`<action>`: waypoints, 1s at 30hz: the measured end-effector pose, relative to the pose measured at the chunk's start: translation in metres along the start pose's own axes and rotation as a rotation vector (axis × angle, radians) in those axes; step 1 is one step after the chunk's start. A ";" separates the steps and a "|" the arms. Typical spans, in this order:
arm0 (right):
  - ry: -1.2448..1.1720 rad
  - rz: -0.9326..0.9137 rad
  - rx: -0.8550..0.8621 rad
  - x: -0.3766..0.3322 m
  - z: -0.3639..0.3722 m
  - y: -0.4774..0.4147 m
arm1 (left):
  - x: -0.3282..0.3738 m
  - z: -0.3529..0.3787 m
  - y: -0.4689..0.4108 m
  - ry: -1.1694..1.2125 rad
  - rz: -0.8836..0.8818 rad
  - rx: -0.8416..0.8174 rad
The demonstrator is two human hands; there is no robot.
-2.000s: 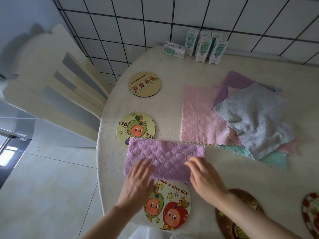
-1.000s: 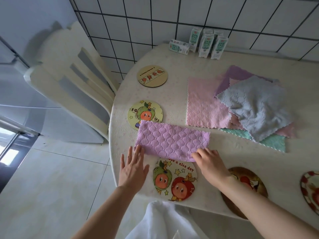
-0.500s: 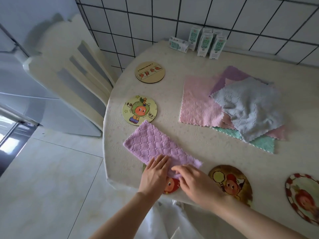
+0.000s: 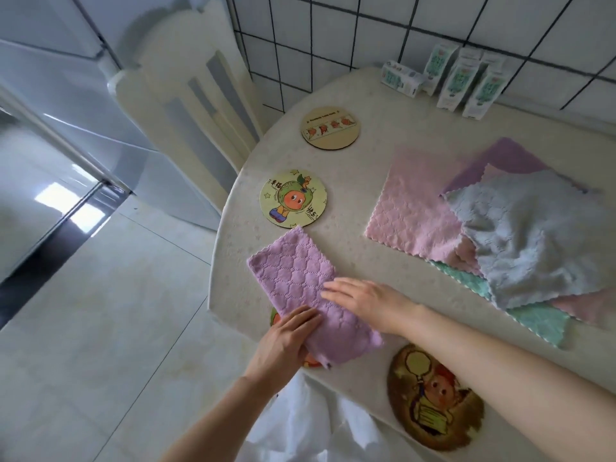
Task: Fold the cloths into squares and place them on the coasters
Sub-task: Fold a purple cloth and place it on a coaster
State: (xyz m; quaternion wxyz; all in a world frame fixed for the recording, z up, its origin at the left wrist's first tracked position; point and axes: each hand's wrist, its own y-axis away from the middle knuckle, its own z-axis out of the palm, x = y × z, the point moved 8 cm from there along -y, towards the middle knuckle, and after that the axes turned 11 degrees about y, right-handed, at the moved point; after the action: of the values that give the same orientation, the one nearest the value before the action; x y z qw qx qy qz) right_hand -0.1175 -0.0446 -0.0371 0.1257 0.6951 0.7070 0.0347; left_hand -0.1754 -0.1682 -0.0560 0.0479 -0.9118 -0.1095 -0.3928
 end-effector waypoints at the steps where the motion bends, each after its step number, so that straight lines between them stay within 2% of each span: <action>1: 0.018 -0.035 -0.056 0.003 0.005 -0.004 | -0.001 -0.003 -0.001 0.054 -0.024 0.016; 3: 0.051 -0.090 -0.161 0.010 0.014 -0.006 | -0.007 -0.010 -0.002 0.161 -0.082 0.055; 6: 0.006 -0.107 -0.208 0.024 0.018 -0.010 | -0.021 -0.025 -0.004 0.298 -0.263 0.136; 9: -0.211 0.017 -0.231 0.039 0.019 -0.021 | -0.039 -0.034 -0.007 0.469 -0.470 0.205; 14: -0.527 0.298 -0.173 0.068 0.006 -0.050 | -0.074 -0.037 -0.009 0.914 -0.820 0.331; 16: -0.589 0.360 -0.171 0.072 0.004 -0.063 | -0.083 -0.034 -0.009 1.082 -0.939 0.316; 19: -0.540 0.448 -0.198 0.078 0.013 -0.076 | -0.092 -0.027 -0.010 1.287 -1.091 0.275; 24: -0.550 0.567 -0.256 0.085 0.024 -0.084 | -0.100 -0.025 -0.012 1.388 -1.161 0.219; 26: -0.570 0.582 -0.265 0.085 0.022 -0.090 | -0.099 -0.030 -0.014 1.345 -1.146 0.206; 30: -0.629 0.609 -0.166 0.084 0.012 -0.106 | -0.113 -0.063 -0.019 1.116 -1.071 0.399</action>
State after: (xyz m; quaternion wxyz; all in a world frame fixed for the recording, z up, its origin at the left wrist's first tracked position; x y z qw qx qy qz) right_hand -0.2186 0.0337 -0.0833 0.3740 0.8359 0.3923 -0.0865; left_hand -0.2994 -0.1784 -0.0950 0.0627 -0.3784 -0.5605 -0.7339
